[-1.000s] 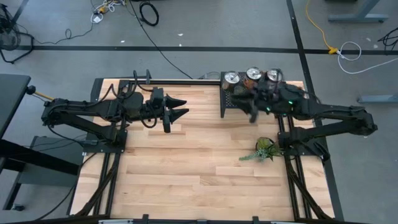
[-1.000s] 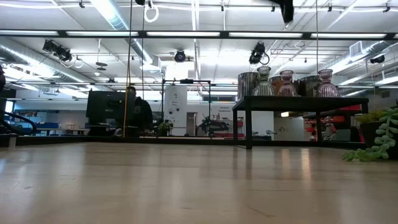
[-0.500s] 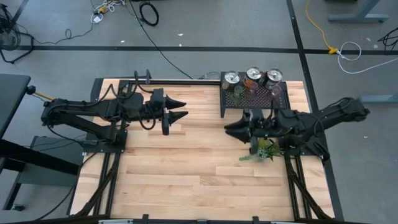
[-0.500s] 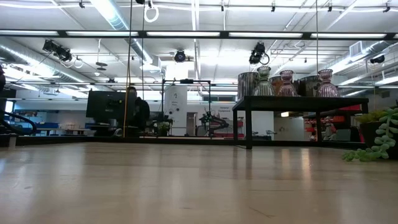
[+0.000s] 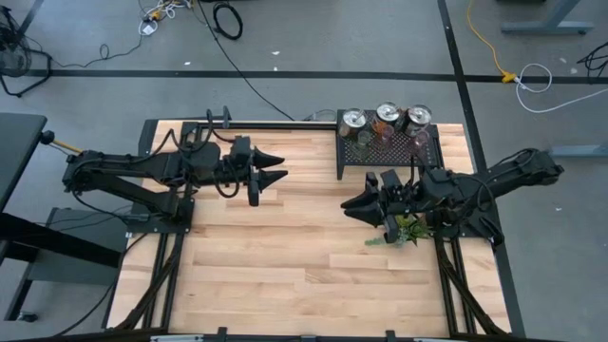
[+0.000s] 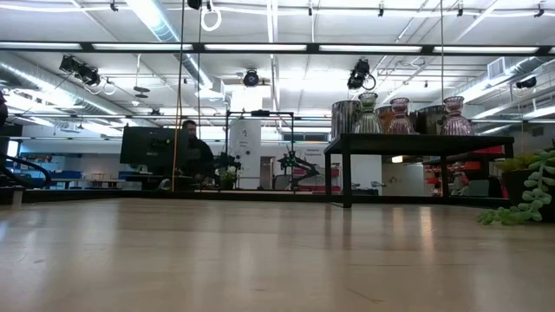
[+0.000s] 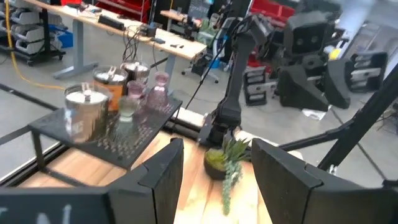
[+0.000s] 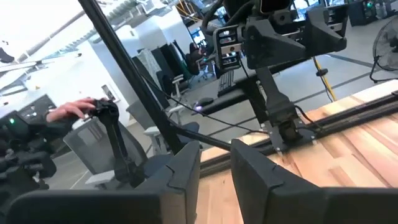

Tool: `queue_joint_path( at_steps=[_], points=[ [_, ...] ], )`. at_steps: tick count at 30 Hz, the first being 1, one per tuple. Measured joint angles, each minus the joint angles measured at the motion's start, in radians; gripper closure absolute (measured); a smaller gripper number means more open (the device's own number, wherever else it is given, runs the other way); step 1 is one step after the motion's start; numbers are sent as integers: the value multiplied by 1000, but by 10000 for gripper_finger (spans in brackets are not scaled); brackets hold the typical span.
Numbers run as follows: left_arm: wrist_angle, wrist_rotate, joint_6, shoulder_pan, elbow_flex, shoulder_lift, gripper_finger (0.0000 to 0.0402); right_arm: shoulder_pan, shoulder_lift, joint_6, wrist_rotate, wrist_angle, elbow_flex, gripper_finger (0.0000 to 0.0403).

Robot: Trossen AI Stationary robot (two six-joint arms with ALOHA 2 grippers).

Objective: Pick & Place candle stick holders
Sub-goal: Return to Home Position

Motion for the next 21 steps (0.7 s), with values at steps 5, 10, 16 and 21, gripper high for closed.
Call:
queue_joint_path(
  at_steps=[5,10,16,21],
  points=[
    [9,-12,0,6,-69,-80,209,-8,-88,0,5,8,-80,315],
    [-2,-2,0,6,-207,-210,209,-19,-272,0,1,68,-277,312],
    [0,0,0,6,-413,-386,209,-27,-449,0,1,262,-588,309],
    [8,0,0,6,-591,-522,209,-27,-556,0,2,303,-826,309]
  ],
)
